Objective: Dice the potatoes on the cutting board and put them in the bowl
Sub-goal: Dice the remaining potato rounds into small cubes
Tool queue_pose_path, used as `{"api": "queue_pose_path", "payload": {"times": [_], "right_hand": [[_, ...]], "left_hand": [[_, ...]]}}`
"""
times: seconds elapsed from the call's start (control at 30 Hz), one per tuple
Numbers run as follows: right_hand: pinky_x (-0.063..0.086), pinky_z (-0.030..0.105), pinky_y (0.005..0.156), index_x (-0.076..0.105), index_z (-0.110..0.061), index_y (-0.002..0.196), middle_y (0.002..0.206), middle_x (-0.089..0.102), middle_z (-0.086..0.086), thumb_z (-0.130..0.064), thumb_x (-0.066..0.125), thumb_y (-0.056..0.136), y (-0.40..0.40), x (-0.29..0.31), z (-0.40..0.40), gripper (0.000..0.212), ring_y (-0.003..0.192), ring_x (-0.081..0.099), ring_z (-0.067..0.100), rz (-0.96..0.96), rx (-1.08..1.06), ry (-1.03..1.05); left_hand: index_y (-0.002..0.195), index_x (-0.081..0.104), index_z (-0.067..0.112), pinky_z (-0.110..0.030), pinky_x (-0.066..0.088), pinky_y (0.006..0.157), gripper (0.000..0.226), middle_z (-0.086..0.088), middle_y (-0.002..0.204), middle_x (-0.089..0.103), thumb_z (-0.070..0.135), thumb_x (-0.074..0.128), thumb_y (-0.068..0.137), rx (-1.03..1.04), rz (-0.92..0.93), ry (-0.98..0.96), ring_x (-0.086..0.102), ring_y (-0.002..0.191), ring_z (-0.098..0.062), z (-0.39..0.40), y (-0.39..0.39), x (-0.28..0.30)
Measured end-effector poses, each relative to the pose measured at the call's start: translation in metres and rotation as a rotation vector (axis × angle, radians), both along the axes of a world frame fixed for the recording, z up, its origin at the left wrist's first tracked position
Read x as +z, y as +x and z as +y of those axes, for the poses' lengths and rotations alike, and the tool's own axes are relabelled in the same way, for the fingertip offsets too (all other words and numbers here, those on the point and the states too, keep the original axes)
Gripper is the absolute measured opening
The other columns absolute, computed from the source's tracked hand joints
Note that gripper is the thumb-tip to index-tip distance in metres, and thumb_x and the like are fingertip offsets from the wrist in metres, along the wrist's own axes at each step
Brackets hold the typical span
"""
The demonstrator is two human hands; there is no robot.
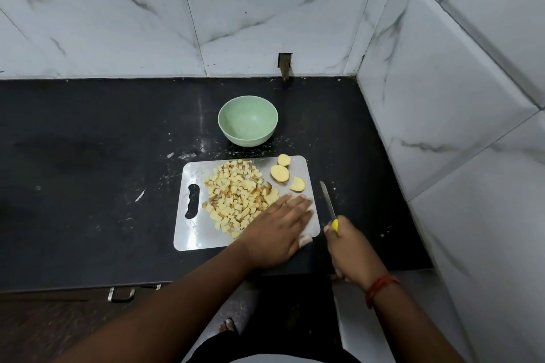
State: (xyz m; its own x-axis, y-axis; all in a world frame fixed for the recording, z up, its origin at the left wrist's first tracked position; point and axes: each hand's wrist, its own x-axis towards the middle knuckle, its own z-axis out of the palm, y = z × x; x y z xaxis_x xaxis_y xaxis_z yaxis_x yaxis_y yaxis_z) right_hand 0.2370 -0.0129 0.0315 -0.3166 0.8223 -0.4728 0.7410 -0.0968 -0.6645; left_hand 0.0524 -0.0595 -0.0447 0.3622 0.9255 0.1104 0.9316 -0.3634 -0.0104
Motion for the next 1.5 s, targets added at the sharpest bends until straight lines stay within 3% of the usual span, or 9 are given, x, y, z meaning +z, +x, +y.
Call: {"api": "queue_pose_path", "payload": {"times": [0.1, 0.27, 0.53, 0.67, 0.87, 1.03, 1.23, 1.33, 1.5], "right_hand": [[0.033, 0.020, 0.033, 0.043, -0.015, 0.091, 0.071, 0.056, 0.013, -0.030, 0.040, 0.102, -0.001, 0.001, 0.005, 0.019, 0.037, 0.049, 0.018, 0.013, 0.003, -0.007], [0.034, 0.022, 0.037, 0.043, -0.015, 0.091, 0.073, 0.053, 0.012, -0.031, 0.039, 0.102, -0.001, 0.000, 0.016, 0.020, 0.042, 0.047, 0.020, 0.051, 0.011, -0.028], [0.033, 0.020, 0.034, 0.042, -0.017, 0.094, 0.078, 0.052, 0.012, -0.034, 0.037, 0.103, -0.008, -0.002, 0.030, 0.019, 0.043, 0.047, 0.019, 0.027, 0.068, -0.034], [0.033, 0.022, 0.035, 0.041, -0.018, 0.089, 0.075, 0.053, 0.013, -0.034, 0.038, 0.102, -0.012, -0.003, 0.038, 0.021, 0.040, 0.048, 0.023, 0.018, 0.063, -0.022], [0.034, 0.023, 0.034, 0.042, -0.015, 0.093, 0.072, 0.055, 0.013, -0.031, 0.037, 0.101, -0.019, -0.001, 0.041, 0.018, 0.037, 0.049, 0.023, 0.018, 0.069, -0.030], [0.035, 0.022, 0.035, 0.042, -0.016, 0.095, 0.074, 0.054, 0.013, -0.031, 0.037, 0.101, -0.018, -0.004, 0.040, 0.018, 0.041, 0.050, 0.023, -0.009, 0.075, -0.042], [0.036, 0.022, 0.036, 0.041, -0.015, 0.100, 0.075, 0.055, 0.013, -0.034, 0.036, 0.102, -0.019, -0.007, 0.041, 0.019, 0.043, 0.050, 0.021, -0.038, 0.067, -0.068], [0.037, 0.022, 0.037, 0.041, -0.018, 0.103, 0.078, 0.055, 0.012, -0.035, 0.036, 0.102, -0.020, -0.009, 0.044, 0.018, 0.044, 0.052, 0.021, -0.051, 0.070, -0.065], [0.036, 0.021, 0.035, 0.042, -0.017, 0.107, 0.073, 0.054, 0.012, -0.035, 0.036, 0.103, -0.022, -0.006, 0.042, 0.019, 0.039, 0.049, 0.017, -0.064, 0.086, -0.070]], "left_hand": [[0.157, 0.034, 0.010, -0.044, 0.010, 0.128, 0.065, -0.011, 0.165, 0.029, 0.051, 0.029, 0.108, -0.080, 0.065, -0.064, 0.021, 0.154, -0.027, 0.011, 0.005, -0.006], [0.161, 0.017, 0.010, -0.041, -0.003, 0.126, 0.073, -0.011, 0.169, 0.014, 0.057, 0.010, 0.106, 0.015, 0.143, -0.142, 0.007, 0.157, -0.026, 0.013, -0.023, -0.005], [0.149, 0.049, 0.011, -0.056, 0.025, 0.122, 0.069, -0.015, 0.152, 0.049, 0.056, 0.021, 0.106, 0.063, 0.157, -0.106, 0.041, 0.144, -0.036, 0.012, -0.034, 0.000], [0.149, 0.048, 0.010, -0.054, 0.020, 0.124, 0.070, -0.019, 0.155, 0.044, 0.056, 0.018, 0.106, 0.089, 0.150, -0.078, 0.037, 0.146, -0.037, 0.019, -0.028, 0.005], [0.158, 0.029, 0.006, -0.049, -0.002, 0.127, 0.081, -0.023, 0.163, 0.028, 0.060, 0.004, 0.102, 0.150, 0.223, -0.148, 0.014, 0.155, -0.037, 0.041, -0.009, 0.012], [0.147, 0.048, 0.003, -0.050, 0.009, 0.127, 0.081, -0.022, 0.148, 0.050, 0.056, 0.009, 0.101, 0.106, 0.227, -0.098, 0.036, 0.145, -0.036, 0.038, -0.006, 0.012], [0.123, 0.069, 0.004, -0.053, 0.020, 0.125, 0.072, -0.019, 0.136, 0.060, 0.054, 0.021, 0.106, 0.087, 0.206, -0.053, 0.049, 0.136, -0.035, 0.032, -0.012, 0.010], [0.125, 0.067, 0.003, -0.054, 0.023, 0.124, 0.064, -0.021, 0.145, 0.054, 0.052, 0.031, 0.106, 0.098, 0.196, -0.022, 0.044, 0.141, -0.036, 0.028, -0.020, 0.010], [0.138, 0.058, 0.003, -0.053, 0.023, 0.124, 0.069, -0.021, 0.148, 0.051, 0.056, 0.026, 0.106, 0.103, 0.192, -0.003, 0.040, 0.144, -0.036, 0.026, -0.020, 0.005]]}}
